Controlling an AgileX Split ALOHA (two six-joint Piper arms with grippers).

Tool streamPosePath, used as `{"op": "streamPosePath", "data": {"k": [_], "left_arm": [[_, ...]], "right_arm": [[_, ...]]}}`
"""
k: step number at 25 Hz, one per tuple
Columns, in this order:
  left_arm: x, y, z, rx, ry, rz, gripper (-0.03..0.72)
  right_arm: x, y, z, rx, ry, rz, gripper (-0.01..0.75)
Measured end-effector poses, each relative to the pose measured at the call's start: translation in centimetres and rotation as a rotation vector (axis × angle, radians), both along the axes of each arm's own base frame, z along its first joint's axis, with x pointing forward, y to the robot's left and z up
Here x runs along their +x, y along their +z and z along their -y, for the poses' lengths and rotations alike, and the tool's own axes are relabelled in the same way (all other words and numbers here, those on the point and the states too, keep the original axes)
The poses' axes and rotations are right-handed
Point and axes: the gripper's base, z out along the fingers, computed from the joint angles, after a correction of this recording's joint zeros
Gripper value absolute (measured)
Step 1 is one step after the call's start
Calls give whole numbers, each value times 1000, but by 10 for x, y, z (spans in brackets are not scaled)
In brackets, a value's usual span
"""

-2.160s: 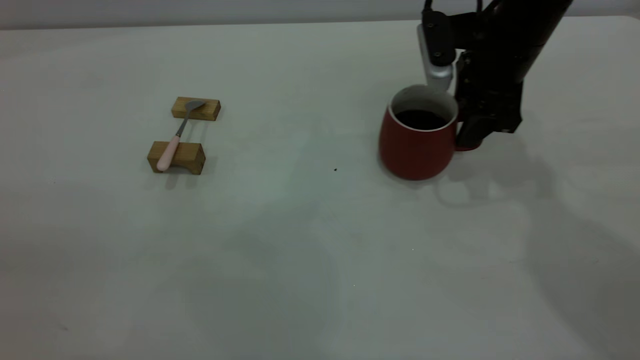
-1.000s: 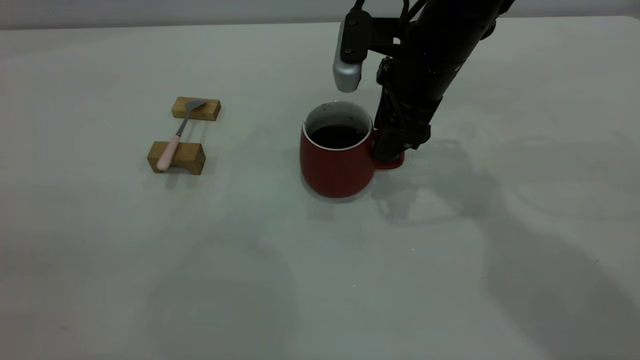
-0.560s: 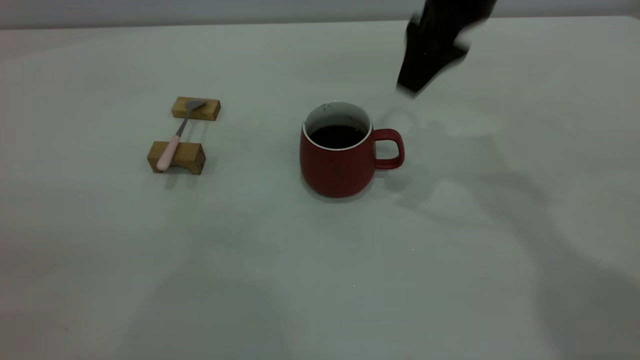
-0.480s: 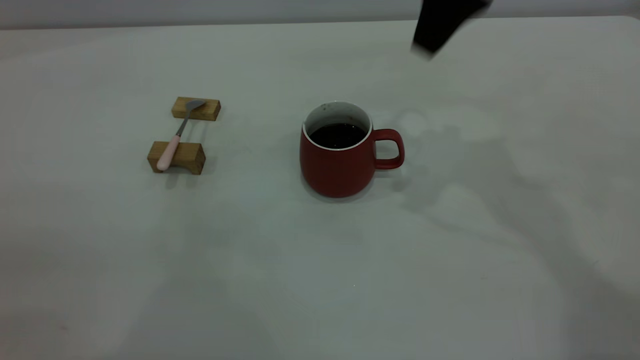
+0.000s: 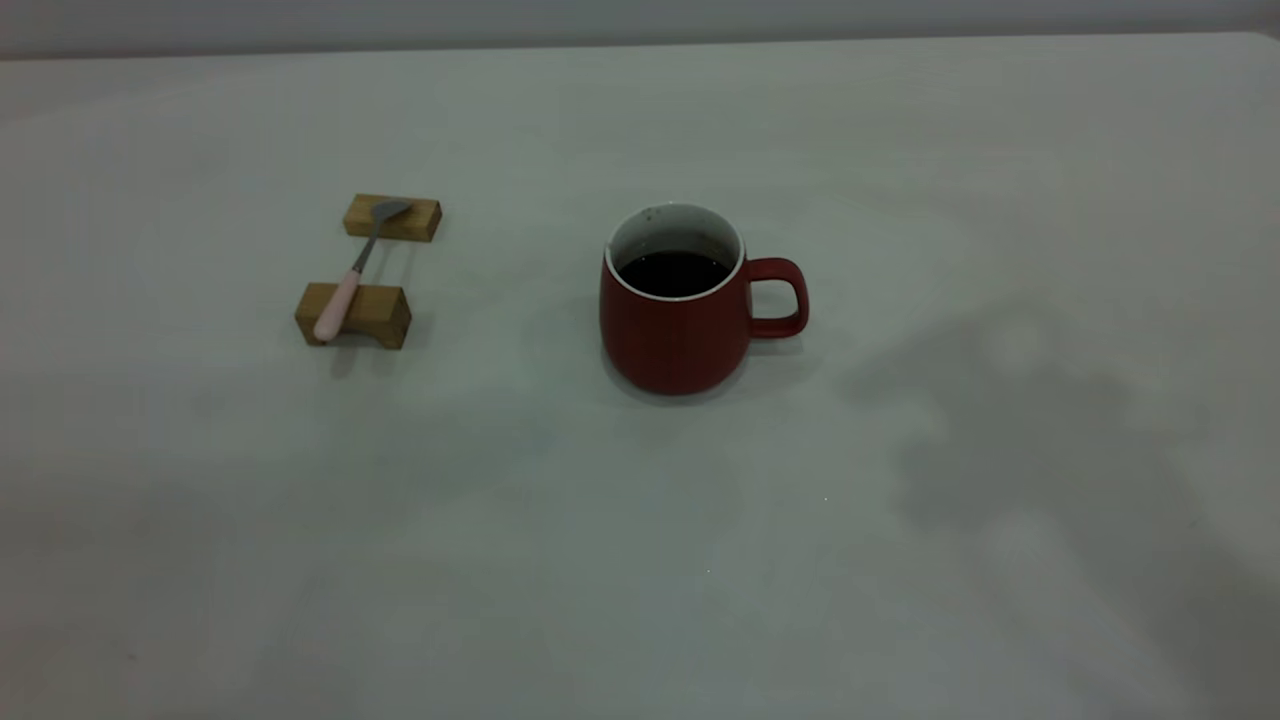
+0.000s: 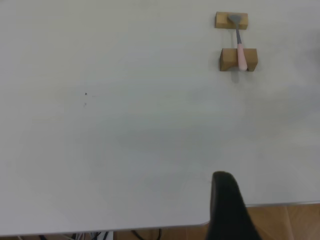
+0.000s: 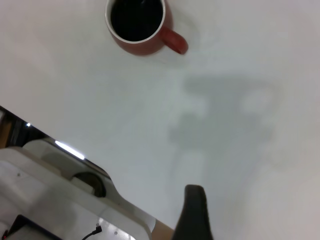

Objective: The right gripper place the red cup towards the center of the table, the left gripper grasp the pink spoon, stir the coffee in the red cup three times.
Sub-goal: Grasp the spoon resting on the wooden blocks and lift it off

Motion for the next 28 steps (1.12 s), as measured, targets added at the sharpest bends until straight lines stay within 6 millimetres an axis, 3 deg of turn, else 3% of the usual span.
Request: {"op": "streamPosePath", "data": {"k": [3,10,17,23,28], "left_arm": [[0,0,0,0,0,0,504],[0,0,0,0,0,0,504],[0,0,0,0,0,0,504],[0,0,0,0,0,0,504],[0,0,0,0,0,0,504]], "right_arm": [[-33,9,13,0,-19,37,711],[-128,-6,47,34,-92,77,700],[-212,-50,83,79,-233,224,689],[-252,-75,94,136,-361,410,686],[-263,-88,96,153,-425,524,686]]}}
